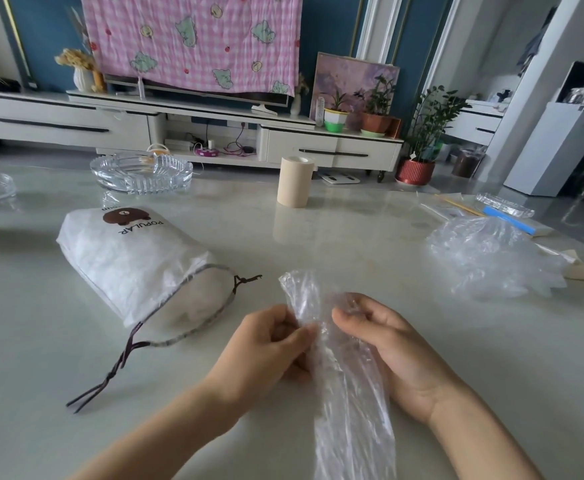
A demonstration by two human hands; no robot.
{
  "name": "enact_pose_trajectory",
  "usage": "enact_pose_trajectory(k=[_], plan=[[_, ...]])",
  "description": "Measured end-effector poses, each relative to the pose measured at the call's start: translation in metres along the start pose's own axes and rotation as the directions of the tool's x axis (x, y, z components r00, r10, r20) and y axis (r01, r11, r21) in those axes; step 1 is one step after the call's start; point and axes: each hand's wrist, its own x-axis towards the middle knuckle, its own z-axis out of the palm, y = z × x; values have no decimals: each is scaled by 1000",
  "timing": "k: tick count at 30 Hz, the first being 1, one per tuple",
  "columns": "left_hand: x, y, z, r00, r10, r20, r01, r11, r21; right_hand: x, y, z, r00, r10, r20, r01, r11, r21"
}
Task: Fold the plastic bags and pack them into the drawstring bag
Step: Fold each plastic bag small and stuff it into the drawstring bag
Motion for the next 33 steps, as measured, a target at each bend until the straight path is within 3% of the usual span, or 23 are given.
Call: enact_pose_trajectory(k=[4,6,8,9,12,17,18,19,21,22,24,25,31,33], plan=[[0,5,-1,999,-19,-43,18,1000,-23,2,6,2,997,-61,-51,60,998,-37],[2,8,-3,993,-114,-38,106,978,-181,1,10,3,987,-151,-49,143,980,-136],[2,11,-6,970,-229,77,242,902,-358,0,13,7,960,-279,-32,257,920,-295],[1,12,-7,952,-265,154,304,880,-365,-1,14,10,937,-348,-30,313,876,-368],[-3,9,-6,921,-263,288,332,917,-221,-1,19,12,878,-479,-9,412,764,-496],[-2,2,-10,963,-234,131,248,963,-104,-4,20,7,833,-548,-73,431,726,-536],[-1,2,-11,971,-217,99,226,970,-90,-7,20,6,777,-627,-61,458,628,-629],[-1,2,-13,978,-200,63,205,975,-85,-11,20,7,706,-708,10,465,452,-761],[-1,6,-15,982,-187,5,187,976,-112,-14,26,8,601,-744,291,477,41,-878],[-1,8,-16,982,-190,-9,187,973,-139,-15,29,13,576,-706,412,492,-103,-864],[0,9,-18,980,-198,-28,190,965,-181,-15,33,25,512,-633,580,535,-293,-792],[0,9,-19,978,-203,-42,191,963,-190,-14,35,30,488,-613,621,555,-331,-763],[9,3,-23,959,-256,-126,206,927,-314,-4,44,25,452,-661,599,660,-204,-723],[9,2,-21,964,-229,-133,185,941,-283,-4,41,23,547,-676,494,671,0,-742]])
